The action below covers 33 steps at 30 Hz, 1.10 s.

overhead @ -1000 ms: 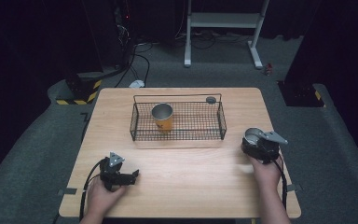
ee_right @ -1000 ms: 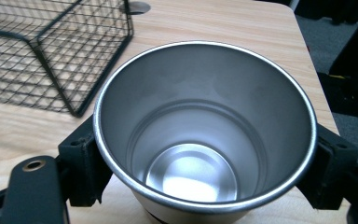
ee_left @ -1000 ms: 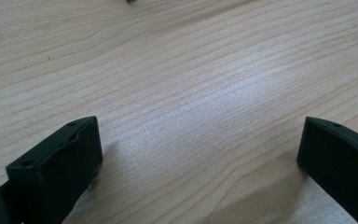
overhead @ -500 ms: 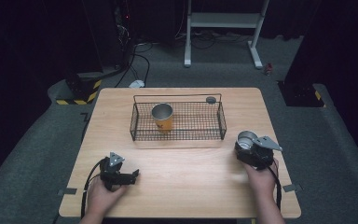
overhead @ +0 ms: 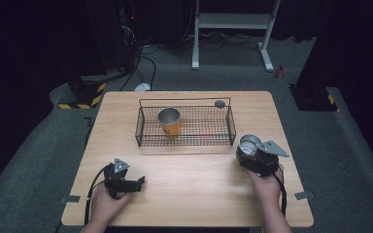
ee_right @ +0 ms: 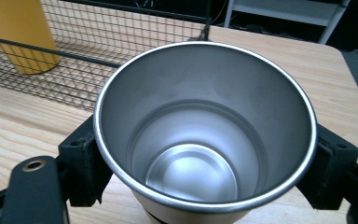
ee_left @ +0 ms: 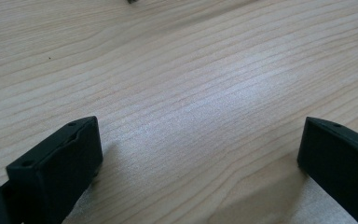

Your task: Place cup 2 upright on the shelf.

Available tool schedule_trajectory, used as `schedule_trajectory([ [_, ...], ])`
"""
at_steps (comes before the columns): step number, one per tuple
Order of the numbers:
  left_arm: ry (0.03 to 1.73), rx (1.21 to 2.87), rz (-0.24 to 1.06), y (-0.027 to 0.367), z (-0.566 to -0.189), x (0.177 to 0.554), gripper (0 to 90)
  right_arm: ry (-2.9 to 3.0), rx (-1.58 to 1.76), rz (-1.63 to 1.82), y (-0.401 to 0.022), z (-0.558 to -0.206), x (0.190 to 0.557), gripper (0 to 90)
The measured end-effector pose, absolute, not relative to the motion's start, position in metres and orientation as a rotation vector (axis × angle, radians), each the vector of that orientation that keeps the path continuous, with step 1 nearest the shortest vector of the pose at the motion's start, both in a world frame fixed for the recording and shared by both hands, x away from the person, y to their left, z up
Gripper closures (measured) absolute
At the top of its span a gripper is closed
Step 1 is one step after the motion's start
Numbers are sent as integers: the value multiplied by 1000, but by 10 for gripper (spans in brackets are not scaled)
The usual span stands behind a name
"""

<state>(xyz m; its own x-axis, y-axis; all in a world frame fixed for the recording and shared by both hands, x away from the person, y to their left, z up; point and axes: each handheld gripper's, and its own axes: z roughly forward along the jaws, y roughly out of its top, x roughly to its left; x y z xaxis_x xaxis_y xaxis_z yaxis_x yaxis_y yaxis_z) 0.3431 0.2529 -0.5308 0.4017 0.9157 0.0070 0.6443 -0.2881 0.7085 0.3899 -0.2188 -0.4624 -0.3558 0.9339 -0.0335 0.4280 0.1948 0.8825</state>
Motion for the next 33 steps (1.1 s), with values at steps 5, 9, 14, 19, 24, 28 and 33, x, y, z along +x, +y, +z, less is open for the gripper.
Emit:
schedule_trajectory([
  [5,1326,2035,558,253,-531,343,2,1886,1272,1109,-204,-460,388,185],
  [9,1325,2036,559,253,-531,343,2,1885,1267,1098,-189,-455,388,185],
  [14,1326,2036,558,253,-530,343,2,1883,1268,1118,-173,-447,390,185],
  [19,1328,2032,558,253,-531,344,2,1871,1255,1106,-161,-440,391,185],
  [24,1329,2030,559,253,-531,344,3,1857,1257,1119,-155,-431,394,185],
  [28,1328,2031,559,253,-531,344,3,1865,1237,1116,-151,-429,399,185],
  [33,1328,2032,558,253,-531,344,3,1883,1229,1110,-147,-429,407,185],
])
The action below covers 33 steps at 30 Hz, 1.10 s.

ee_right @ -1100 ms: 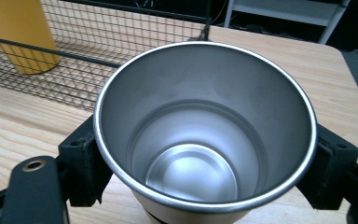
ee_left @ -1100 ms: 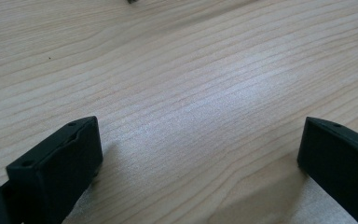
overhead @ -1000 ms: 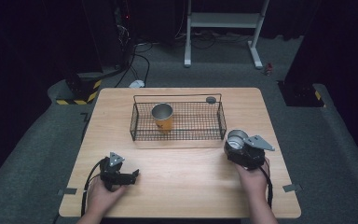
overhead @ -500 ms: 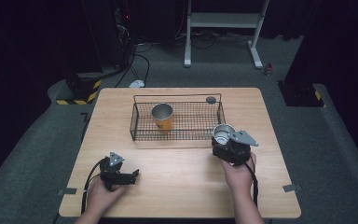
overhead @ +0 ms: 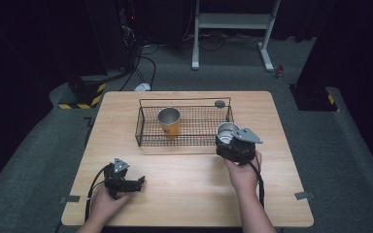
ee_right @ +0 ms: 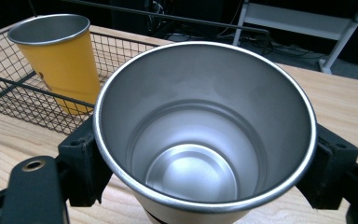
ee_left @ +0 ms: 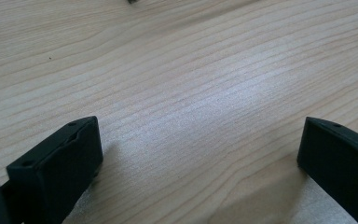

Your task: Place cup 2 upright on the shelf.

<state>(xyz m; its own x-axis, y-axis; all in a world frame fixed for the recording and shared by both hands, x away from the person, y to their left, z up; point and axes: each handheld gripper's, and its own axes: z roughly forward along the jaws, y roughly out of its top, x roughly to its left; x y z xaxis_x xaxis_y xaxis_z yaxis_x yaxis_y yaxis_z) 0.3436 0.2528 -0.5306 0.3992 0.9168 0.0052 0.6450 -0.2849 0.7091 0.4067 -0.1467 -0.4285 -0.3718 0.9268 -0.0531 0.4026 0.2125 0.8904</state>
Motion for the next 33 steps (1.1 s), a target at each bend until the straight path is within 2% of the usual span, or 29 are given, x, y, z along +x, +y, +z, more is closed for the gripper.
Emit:
schedule_trajectory([
  [13,1340,2022,561,253,-531,344,3,1886,1232,1125,-135,-419,425,185],
  [33,1350,2020,563,253,-531,344,3,1888,1258,1105,-117,-413,472,186],
])
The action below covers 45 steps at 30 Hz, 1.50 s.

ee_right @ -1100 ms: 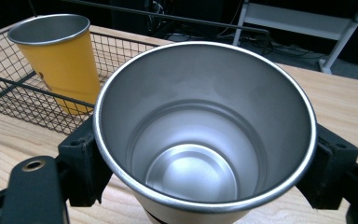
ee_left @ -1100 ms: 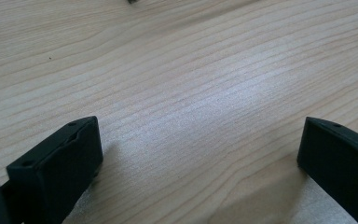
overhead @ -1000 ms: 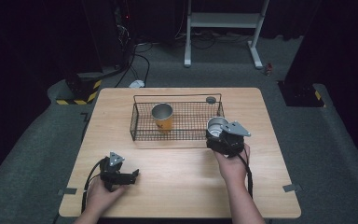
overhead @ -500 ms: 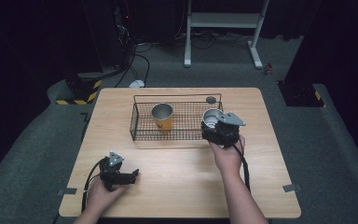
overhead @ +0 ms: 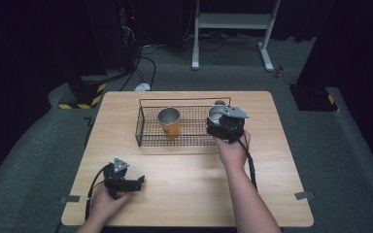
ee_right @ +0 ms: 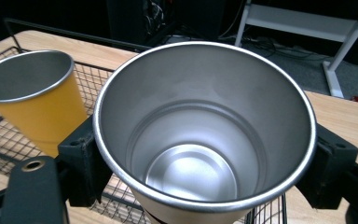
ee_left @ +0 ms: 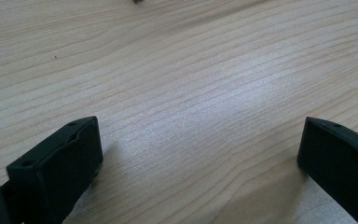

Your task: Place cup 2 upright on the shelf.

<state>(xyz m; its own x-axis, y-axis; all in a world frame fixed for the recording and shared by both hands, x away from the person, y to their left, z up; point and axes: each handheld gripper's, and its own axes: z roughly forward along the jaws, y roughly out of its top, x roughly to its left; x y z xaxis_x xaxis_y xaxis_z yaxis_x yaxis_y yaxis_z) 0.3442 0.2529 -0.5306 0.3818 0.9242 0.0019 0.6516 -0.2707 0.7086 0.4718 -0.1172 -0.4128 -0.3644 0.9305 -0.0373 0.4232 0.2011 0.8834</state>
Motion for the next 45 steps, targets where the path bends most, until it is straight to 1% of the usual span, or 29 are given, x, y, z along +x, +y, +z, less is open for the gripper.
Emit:
schedule_trajectory([
  [28,1350,2020,564,253,-531,344,3,1980,1349,918,-90,-434,537,186],
  [36,1350,2020,563,253,-531,344,3,2034,1412,831,-90,-451,545,185],
  [45,1350,2020,563,253,-531,344,3,2081,1447,792,-88,-459,550,186],
])
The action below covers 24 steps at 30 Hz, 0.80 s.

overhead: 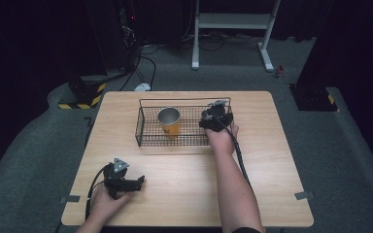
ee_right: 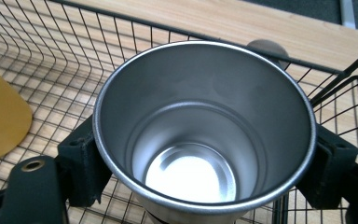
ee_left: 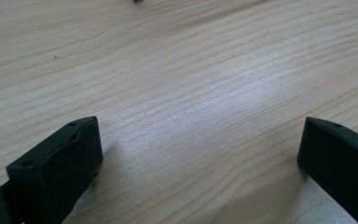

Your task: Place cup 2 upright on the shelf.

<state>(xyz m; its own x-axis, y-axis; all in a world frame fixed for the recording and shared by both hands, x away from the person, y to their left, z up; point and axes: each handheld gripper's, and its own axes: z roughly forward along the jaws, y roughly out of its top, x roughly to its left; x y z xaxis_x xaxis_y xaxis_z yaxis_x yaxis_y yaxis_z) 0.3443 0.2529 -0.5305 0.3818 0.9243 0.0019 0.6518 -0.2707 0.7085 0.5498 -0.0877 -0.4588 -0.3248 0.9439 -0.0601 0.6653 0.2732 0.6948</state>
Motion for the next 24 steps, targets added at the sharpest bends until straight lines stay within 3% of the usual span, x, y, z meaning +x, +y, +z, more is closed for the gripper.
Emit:
schedule_trajectory([
  [24,1349,2020,563,253,-531,344,3,2119,1466,801,-84,-463,549,184],
])
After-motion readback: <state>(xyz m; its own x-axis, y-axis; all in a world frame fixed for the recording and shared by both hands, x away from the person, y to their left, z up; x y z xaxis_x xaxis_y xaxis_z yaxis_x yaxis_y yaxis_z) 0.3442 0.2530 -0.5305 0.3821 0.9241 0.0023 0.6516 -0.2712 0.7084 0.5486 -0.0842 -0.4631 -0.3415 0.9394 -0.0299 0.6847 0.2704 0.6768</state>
